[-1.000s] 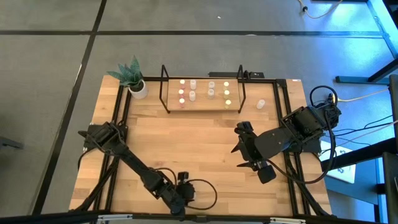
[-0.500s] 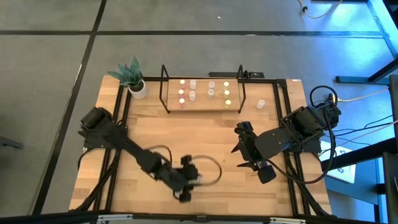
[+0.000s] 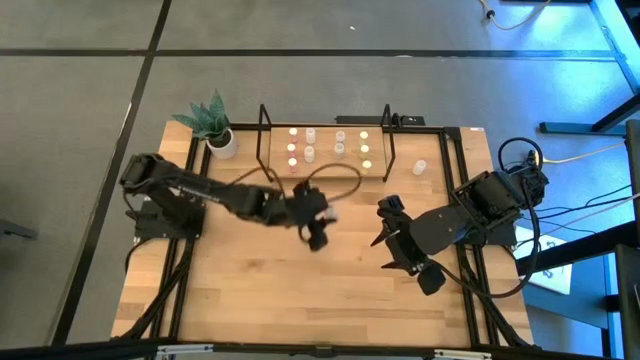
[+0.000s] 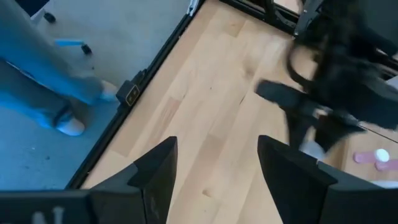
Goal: Pick and place medicine bottles onto shelf by color
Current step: Put the transparent pill bottle on the shelf aligned with the other transparent pill bottles, then put the white pill bottle on the shelf aligned with the other white pill bottles
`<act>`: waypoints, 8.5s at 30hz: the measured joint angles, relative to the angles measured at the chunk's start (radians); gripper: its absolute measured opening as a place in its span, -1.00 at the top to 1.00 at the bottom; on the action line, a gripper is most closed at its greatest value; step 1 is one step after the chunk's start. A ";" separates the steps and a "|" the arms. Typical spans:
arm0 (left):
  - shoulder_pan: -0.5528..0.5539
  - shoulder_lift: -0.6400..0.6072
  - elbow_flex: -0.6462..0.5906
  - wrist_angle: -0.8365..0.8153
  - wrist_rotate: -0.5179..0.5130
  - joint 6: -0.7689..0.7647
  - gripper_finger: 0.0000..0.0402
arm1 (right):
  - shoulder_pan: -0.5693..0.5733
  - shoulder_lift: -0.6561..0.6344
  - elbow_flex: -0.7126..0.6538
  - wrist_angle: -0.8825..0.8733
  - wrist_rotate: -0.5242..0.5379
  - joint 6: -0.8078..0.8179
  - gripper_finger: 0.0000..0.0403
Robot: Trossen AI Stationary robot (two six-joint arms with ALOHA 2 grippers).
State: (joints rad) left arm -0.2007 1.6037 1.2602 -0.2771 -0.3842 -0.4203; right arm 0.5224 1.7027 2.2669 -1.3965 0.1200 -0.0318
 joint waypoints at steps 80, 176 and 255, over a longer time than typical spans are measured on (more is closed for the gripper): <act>0.467 0.288 0.000 0.235 0.187 0.323 0.39 | -0.363 0.000 0.000 0.092 0.557 0.207 -0.11; 0.472 0.339 0.000 0.318 0.086 0.352 -0.06 | -0.362 0.000 0.000 0.106 0.322 0.207 -0.11; 0.369 -0.310 0.000 -0.404 -0.050 0.318 -0.04 | -0.426 -0.025 -0.001 -0.140 0.461 0.299 -0.11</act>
State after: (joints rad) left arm 0.1684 1.2938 1.2606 -0.6815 -0.4343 -0.1024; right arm 0.0965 1.6775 2.2658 -1.5360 0.5814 0.2675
